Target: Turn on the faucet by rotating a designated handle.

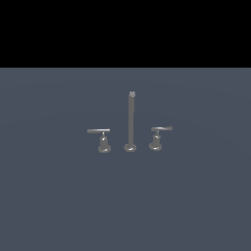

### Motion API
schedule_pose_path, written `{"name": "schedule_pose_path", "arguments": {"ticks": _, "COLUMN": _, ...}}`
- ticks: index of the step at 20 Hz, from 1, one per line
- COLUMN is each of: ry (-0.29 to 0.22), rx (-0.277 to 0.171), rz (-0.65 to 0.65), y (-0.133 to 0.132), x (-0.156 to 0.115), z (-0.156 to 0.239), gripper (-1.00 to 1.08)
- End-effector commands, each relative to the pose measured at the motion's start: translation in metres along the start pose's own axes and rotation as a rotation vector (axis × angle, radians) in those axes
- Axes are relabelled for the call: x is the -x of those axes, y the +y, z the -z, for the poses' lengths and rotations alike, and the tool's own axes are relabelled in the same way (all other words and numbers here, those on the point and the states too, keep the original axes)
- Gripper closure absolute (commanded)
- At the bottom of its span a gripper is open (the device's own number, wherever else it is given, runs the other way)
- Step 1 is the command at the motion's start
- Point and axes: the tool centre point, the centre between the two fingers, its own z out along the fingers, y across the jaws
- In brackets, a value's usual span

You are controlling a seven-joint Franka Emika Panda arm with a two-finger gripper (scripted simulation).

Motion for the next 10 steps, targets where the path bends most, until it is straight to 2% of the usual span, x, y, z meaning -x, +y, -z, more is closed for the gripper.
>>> {"name": "schedule_pose_path", "arguments": {"ticks": 1, "ry": 0.000, "rx": 0.000, "rz": 0.000, "y": 0.000, "x": 0.000, "z": 0.000, "gripper": 1.08}}
{"name": "schedule_pose_path", "arguments": {"ticks": 10, "ry": 0.000, "rx": 0.000, "rz": -0.044, "y": -0.008, "x": -0.004, "z": -0.012, "gripper": 1.08}}
